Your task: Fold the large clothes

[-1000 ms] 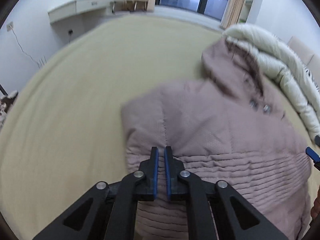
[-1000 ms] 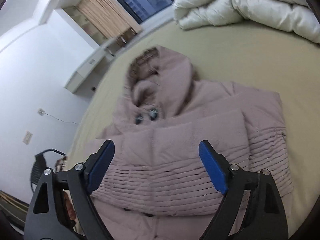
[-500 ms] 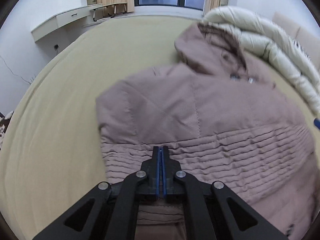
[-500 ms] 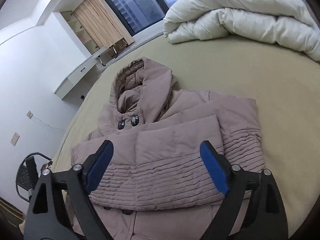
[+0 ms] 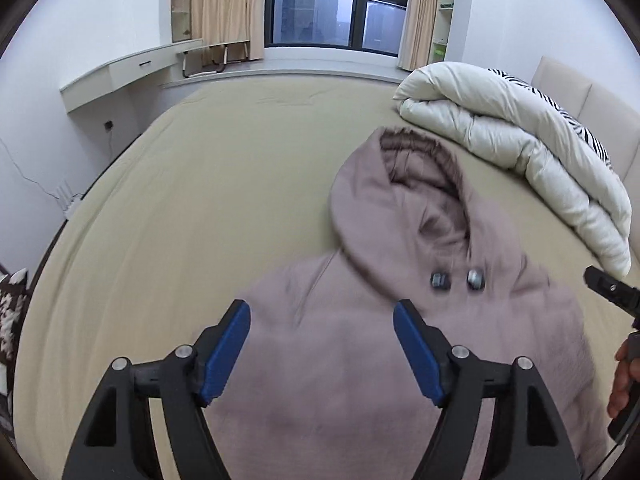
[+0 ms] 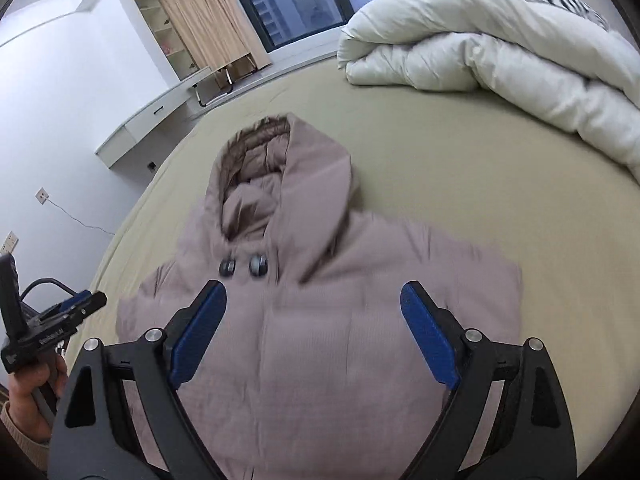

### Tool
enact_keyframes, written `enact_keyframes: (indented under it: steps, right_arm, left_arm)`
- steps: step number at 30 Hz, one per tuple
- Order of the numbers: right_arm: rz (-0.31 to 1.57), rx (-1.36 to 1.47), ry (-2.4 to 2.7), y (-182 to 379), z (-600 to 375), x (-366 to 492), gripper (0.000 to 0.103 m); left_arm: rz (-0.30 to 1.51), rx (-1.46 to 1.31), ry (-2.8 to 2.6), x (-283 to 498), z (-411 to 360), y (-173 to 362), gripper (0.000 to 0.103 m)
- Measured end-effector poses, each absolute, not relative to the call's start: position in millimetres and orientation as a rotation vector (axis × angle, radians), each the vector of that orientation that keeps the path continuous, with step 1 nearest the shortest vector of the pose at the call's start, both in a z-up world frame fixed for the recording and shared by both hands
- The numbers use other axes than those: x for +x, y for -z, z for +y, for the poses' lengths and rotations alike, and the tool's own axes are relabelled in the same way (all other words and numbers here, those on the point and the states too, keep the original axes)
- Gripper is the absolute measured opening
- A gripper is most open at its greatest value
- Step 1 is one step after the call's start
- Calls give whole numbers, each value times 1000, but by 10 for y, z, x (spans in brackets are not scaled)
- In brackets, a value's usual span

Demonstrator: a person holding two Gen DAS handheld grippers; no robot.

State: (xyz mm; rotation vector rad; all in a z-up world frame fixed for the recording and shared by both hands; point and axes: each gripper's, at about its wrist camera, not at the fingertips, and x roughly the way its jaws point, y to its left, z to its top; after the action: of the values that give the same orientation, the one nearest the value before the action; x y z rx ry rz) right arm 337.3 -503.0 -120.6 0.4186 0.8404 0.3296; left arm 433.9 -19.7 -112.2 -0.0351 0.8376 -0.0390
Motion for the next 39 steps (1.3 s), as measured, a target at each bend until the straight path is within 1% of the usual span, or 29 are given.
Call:
enact_keyframes:
  steps: [3, 4, 5, 8, 11, 15, 16, 17, 18, 19, 20, 21, 22, 23, 24, 25, 26, 28, 31, 35, 39]
  right_arm:
    - [840, 385, -369, 993, -5054, 3900, 90]
    - [854, 372, -391, 958, -4997, 4162, 90]
    - [874, 362, -403, 943, -4894, 4446, 90]
    - [901, 365, -409, 975, -4740, 5100, 90]
    - [1006, 377, -392, 1249, -4511, 5737, 90]
    - [1064, 345, -397, 1632, -4191, 6168, 90]
    - [1080, 307, -383, 1724, -4099, 6251, 90]
    - [1097, 264, -359, 1798, -4027, 6325, 90]
    - [1121, 240, -329, 1870, -3982, 6390, 89]
    - [1135, 261, -308, 1926, -3975, 6463, 77]
    - [1138, 292, -308, 1953, -3975, 6500, 56]
    - [1135, 312, -316, 1969, -3979, 6518, 51]
    - [1133, 298, -318, 1984, -3966, 6516, 38]
    - [1122, 276, -315, 1969, -3958, 6497, 28]
    - [1099, 267, -314, 1932, -3960, 6465, 26]
    - [1082, 259, -307, 1900, -3965, 6438, 21]
    - [1065, 266, -294, 1848, -3989, 6409, 18]
    - [1006, 292, -294, 1697, -4042, 6318, 15]
    - [929, 327, -284, 1408, -4175, 6083, 14]
    - [816, 298, -306, 966, -4307, 5485, 14]
    - [735, 337, -357, 631, -4561, 4695, 14]
  left_arm:
    - [822, -27, 54, 4985, -452, 1008, 77]
    - [822, -29, 60, 5205, -539, 991, 78]
    - [832, -27, 60, 5400, -618, 998, 82]
    - [864, -7, 42, 5969, -835, 1127, 83]
    - [899, 40, -1, 6410, -962, 1404, 83]
    - [933, 102, -46, 6717, -995, 1745, 83]
    - [954, 110, -71, 6797, -966, 1832, 81]
    - [982, 85, -71, 6865, -915, 1910, 74]
    - [1002, 59, -66, 6919, -884, 1965, 63]
    - [1023, 23, -60, 6965, -845, 2025, 58]
    - [1027, 0, -55, 6984, -825, 2066, 51]
    - [1031, -3, -55, 6992, -824, 2093, 39]
    - [1039, -6, -51, 6990, -833, 2113, 31]
    - [1033, -13, -38, 6970, -843, 2096, 18]
    - [1018, -8, -37, 6925, -862, 2056, 14]
    - [996, -20, -34, 6862, -857, 1981, 13]
    - [958, -43, -23, 6783, -848, 1865, 12]
    - [899, -7, -20, 6643, -881, 1665, 11]
    - [814, -80, 12, 6271, -798, 1337, 11]
    - [713, -108, 68, 5472, -750, 876, 10]
    - [652, -89, 105, 4590, -762, 650, 11]
